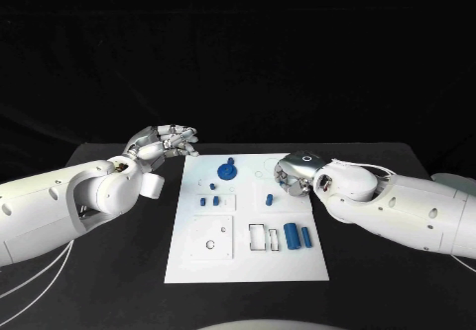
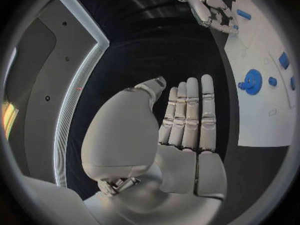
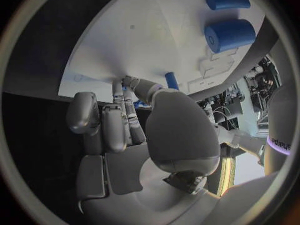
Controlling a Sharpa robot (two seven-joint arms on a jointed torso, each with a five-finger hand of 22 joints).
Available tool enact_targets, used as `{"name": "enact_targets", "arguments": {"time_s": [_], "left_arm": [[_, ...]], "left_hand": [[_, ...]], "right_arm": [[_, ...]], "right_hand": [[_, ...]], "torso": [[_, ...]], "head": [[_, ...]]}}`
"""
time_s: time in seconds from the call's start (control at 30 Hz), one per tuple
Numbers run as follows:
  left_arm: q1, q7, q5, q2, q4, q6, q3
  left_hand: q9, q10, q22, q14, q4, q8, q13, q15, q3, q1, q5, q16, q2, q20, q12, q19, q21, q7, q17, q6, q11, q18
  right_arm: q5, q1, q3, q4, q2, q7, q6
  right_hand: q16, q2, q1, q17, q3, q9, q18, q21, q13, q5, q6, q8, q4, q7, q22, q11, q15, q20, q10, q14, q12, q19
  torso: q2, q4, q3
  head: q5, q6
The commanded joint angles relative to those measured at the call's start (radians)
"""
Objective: Assemble the parts on the task board
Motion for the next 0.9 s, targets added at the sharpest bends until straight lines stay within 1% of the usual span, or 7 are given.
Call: {"name": "enact_targets", "arguments": {"time_s": [0.03, 0.23, 0.4, 0.47, 0.63, 0.8, 0.9], "left_arm": [[0.000, 0.001, -0.013, 0.001, 0.004, 0.022, 0.001], [0.000, -0.003, -0.016, 0.001, 0.005, 0.026, 0.001], [0.000, -0.005, -0.016, 0.001, 0.005, 0.028, 0.001], [0.000, -0.006, -0.016, 0.002, 0.005, 0.029, 0.001], [0.000, -0.012, -0.017, 0.002, 0.003, 0.036, 0.001], [0.000, -0.025, -0.031, 0.003, 0.002, 0.059, 0.001], [0.000, -0.027, -0.035, 0.004, 0.001, 0.064, 0.001]], "left_hand": [[-0.002, -0.004, -0.002, -0.003, -0.008, -0.007, -0.001, 0.007, 0.000, 0.012, 0.004, -0.006, -0.002, 0.002, -0.008, 0.003, -0.008, 0.006, -0.002, -0.004, 0.006, 0.011], [-0.003, -0.011, -0.006, -0.011, -0.011, -0.013, -0.002, 0.011, -0.003, 0.012, 0.005, -0.010, -0.003, 0.005, -0.012, -0.001, -0.015, 0.011, -0.003, -0.013, 0.011, 0.010], [-0.003, -0.015, -0.008, -0.016, -0.012, -0.015, -0.002, 0.014, -0.004, 0.012, 0.005, -0.010, -0.002, 0.006, -0.014, -0.003, -0.018, 0.014, -0.003, -0.018, 0.013, 0.009], [-0.003, -0.015, -0.008, -0.016, -0.012, -0.015, -0.002, 0.014, -0.004, 0.012, 0.005, -0.010, -0.002, 0.006, -0.014, -0.003, -0.018, 0.014, -0.003, -0.018, 0.013, 0.009], [-0.003, -0.017, -0.009, -0.018, -0.012, -0.016, -0.002, 0.015, -0.005, 0.012, 0.005, -0.011, -0.002, 0.007, -0.014, -0.004, -0.020, 0.015, -0.004, -0.020, 0.014, 0.009], [-0.005, -0.046, -0.023, -0.045, -0.004, -0.029, 0.000, 0.028, -0.024, -0.007, 0.005, -0.012, -0.007, 0.019, -0.020, -0.016, -0.045, 0.027, -0.006, -0.045, 0.027, 0.008], [-0.005, -0.047, -0.024, -0.047, -0.004, -0.029, 0.000, 0.028, -0.025, -0.008, 0.005, -0.012, -0.007, 0.019, -0.019, -0.017, -0.046, 0.027, -0.006, -0.046, 0.028, 0.008]], "right_arm": [[-0.054, -0.012, -0.008, -0.001, -0.003, -0.041, 0.031], [-0.060, -0.015, -0.008, 0.010, -0.006, -0.043, -0.025], [-0.061, -0.015, -0.008, 0.018, -0.008, -0.042, -0.062], [-0.061, -0.015, -0.008, 0.021, -0.010, -0.041, -0.073], [-0.062, -0.015, -0.007, 0.033, -0.018, -0.042, -0.093], [-0.061, -0.012, -0.004, 0.046, -0.029, -0.042, -0.119], [-0.061, -0.011, -0.002, 0.054, -0.034, -0.042, -0.133]], "right_hand": [[0.009, 0.005, 0.012, 0.005, 0.003, 0.003, -0.018, 0.014, 0.007, 0.005, 0.012, 0.005, -0.007, 0.000, 0.009, -0.022, -0.008, 0.000, 0.029, 0.048, 0.006, 0.012], [0.020, 0.006, 0.012, 0.014, 0.012, 0.009, -0.024, 0.047, 0.011, 0.022, 0.018, 0.005, -0.014, -0.001, 0.032, -0.023, -0.009, -0.002, 0.036, 0.050, 0.005, 0.024], [0.025, 0.007, 0.010, 0.020, 0.014, 0.011, -0.027, 0.065, 0.012, 0.026, 0.022, 0.006, -0.016, -0.002, 0.043, -0.024, -0.010, -0.002, 0.039, 0.052, 0.005, 0.031], [0.026, 0.007, 0.009, 0.020, 0.015, 0.011, -0.028, 0.068, 0.013, 0.027, 0.023, 0.006, -0.016, -0.002, 0.046, -0.024, -0.010, -0.002, 0.040, 0.052, 0.005, 0.033], [0.026, 0.006, 0.009, 0.020, 0.015, 0.012, -0.028, 0.069, 0.013, 0.027, 0.023, 0.006, -0.016, -0.002, 0.046, -0.024, -0.010, -0.003, 0.040, 0.052, 0.004, 0.033], [0.026, 0.005, 0.007, 0.019, 0.015, 0.012, -0.028, 0.071, 0.013, 0.027, 0.023, 0.005, -0.016, -0.002, 0.048, -0.024, -0.010, -0.003, 0.040, 0.052, 0.004, 0.034], [0.026, 0.005, 0.006, 0.019, 0.015, 0.012, -0.029, 0.073, 0.013, 0.027, 0.023, 0.005, -0.016, -0.002, 0.049, -0.024, -0.010, -0.003, 0.040, 0.052, 0.003, 0.034]], "torso": [[0.000, 0.0000, -0.0005], [-0.001, 0.0008, -0.0008], [0.000, 0.0017, -0.0010], [0.000, 0.0014, -0.0005], [0.000, 0.0010, -0.0009], [-0.001, 0.0004, -0.0014], [-0.001, 0.0005, -0.0011]], "head": [[-0.001, -0.001], [-0.006, -0.001], [-0.006, 0.001], [-0.006, 0.000], [-0.005, 0.000], [-0.006, 0.001], [-0.005, 0.002]]}}
